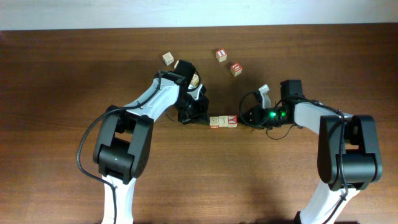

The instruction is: Rotate 3 blocks

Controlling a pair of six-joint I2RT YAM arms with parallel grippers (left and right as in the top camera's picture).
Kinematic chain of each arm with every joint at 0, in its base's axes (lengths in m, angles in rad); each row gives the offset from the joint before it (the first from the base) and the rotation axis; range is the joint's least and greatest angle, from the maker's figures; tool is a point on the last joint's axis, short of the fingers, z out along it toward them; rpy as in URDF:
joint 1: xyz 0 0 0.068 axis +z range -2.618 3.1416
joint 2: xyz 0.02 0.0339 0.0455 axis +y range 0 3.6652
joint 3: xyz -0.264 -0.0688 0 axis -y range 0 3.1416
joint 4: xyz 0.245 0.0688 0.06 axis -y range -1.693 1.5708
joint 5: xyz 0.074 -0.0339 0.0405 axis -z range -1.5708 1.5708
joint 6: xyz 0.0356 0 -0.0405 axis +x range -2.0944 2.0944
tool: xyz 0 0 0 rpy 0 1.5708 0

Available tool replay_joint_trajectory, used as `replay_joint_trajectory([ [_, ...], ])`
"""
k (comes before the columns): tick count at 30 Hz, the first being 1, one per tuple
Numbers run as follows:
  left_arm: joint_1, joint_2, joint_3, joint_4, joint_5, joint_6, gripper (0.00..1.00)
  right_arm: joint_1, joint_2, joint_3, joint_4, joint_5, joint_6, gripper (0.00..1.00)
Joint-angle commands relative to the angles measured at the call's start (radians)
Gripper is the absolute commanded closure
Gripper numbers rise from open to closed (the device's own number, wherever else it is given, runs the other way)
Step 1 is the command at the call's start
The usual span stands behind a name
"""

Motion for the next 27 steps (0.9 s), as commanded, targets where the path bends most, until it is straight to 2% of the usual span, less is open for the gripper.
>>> replay_joint_trajectory([
  [1, -0.008, 0.005, -0.005, 0.003, 0.029, -0.004, 1.00, 0.021, 0.014, -0.006, 0.012, -0.102, -0.007, 0.96],
  [20, -0.008, 0.005, -0.005, 0.003, 0.028, -0.005, 1.00, 0.024, -0.070, -0.002, -0.026, -0.109, 0.001, 0.96],
  [27, -0.008, 0.005, -0.005, 0.003, 0.028, -0.004, 1.00, 0.069, -0.070, 0.018, -0.026, -0.100, 0.020, 0.96],
])
